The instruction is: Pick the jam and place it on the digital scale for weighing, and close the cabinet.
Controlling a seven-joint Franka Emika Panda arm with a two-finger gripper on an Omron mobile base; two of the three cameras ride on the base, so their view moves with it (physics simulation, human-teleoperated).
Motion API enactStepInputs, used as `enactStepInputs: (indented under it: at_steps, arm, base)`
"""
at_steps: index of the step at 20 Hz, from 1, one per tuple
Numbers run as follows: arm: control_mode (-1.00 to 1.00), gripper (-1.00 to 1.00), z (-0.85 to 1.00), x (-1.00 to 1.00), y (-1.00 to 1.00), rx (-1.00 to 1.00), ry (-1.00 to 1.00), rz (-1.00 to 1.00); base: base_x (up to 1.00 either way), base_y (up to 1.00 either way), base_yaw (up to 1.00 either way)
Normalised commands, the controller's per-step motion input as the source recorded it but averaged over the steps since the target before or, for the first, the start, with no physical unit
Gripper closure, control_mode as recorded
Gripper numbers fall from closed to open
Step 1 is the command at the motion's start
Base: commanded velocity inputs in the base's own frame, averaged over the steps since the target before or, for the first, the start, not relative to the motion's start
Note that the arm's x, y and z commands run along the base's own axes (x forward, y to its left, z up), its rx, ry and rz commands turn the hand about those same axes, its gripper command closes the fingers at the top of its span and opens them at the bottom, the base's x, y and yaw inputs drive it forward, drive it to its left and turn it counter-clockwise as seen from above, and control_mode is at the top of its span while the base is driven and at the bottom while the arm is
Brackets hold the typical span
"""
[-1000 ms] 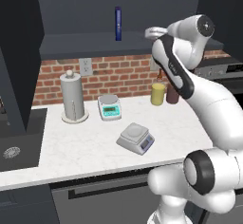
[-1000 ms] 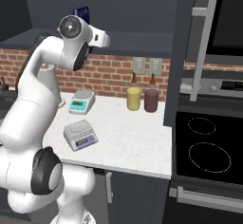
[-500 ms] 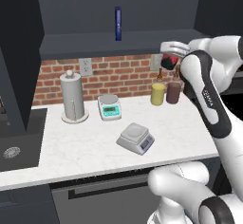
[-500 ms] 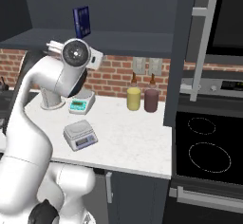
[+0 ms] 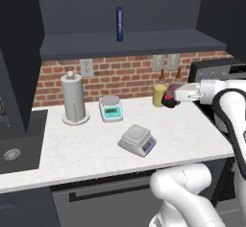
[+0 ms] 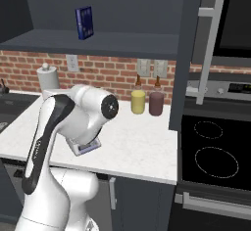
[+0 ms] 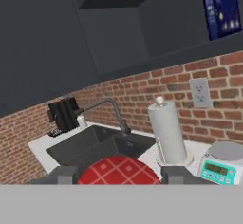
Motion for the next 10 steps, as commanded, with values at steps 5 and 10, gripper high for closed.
enactStepInputs:
  at_steps: [5,10]
  arm:
    - [-1.00,1.00,-0.63,-0.04,0.13,0.00,-0.22,0.44]
    - [-1.00,1.00,-0.51,0.03,0.21,0.00,-0.20,0.35]
  base:
    - [0.00,0.00,0.00]
    - [0.00,0.00,0.00]
